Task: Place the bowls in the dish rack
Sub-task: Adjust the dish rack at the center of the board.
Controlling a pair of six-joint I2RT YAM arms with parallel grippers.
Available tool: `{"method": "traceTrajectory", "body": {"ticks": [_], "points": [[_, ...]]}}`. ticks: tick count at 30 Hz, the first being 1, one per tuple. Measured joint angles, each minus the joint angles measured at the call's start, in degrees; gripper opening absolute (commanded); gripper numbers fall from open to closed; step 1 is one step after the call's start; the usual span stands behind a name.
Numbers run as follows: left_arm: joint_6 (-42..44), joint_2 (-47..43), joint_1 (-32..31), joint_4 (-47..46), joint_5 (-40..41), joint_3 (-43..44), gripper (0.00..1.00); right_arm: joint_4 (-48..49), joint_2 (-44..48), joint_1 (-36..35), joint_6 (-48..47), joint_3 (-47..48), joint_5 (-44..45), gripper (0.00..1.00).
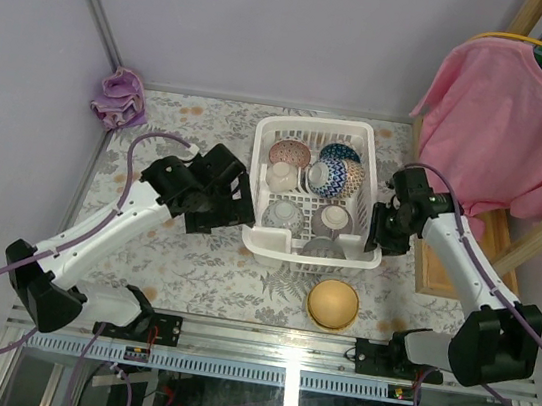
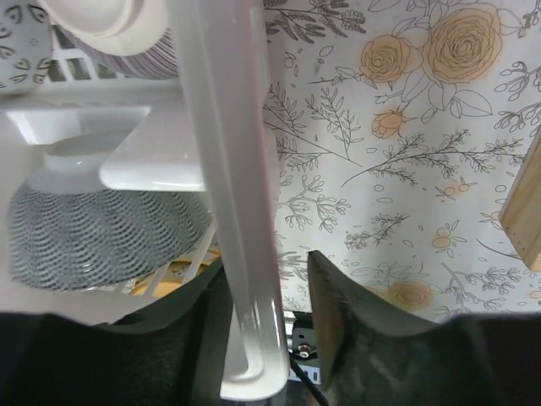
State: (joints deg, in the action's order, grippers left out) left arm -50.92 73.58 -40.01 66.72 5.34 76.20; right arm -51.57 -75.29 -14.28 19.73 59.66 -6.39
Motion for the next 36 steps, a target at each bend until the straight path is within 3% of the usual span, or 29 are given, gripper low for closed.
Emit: {"method": "traceTrajectory", "body": {"ticks": [5,13,18,23,27,31,36], "points": [[0.0,0.3,0.0,0.0,0.0,0.3,0.98,-2.8,-0.4,0.5,-0.5,8.0,-1.9,0.56],[1.6,4.0,0.0,0.6,0.0,5.2,0.97,-1.1,-3.2,0.5,1.3,22.5,-5.9,0.57],[4.4,7.3,0.0,1.2,-0.5,10.9,0.93,-0.9,-4.5,0.1,2.0,22.4,-8.6,0.56],[7.6,8.0,-1.3,3.1,-2.3,14.7,0.93,-4.3,1.9,-1.3,2.1,19.1,-9.5,0.57],[8.3,10.7,-8.9,5.4,-3.2,19.5,0.93,-10.2,6.1,-1.6,2.1,22.3,-8.2,0.57],[6.6,13.6,-17.9,6.1,-5.2,20.4,0.93,-13.5,4.8,-1.6,2.8,32.3,-6.6,0.57],[3.7,17.4,-24.3,6.7,-7.3,21.0,0.93,-16.3,3.7,-1.6,3.8,42.6,-6.0,0.58]]}}
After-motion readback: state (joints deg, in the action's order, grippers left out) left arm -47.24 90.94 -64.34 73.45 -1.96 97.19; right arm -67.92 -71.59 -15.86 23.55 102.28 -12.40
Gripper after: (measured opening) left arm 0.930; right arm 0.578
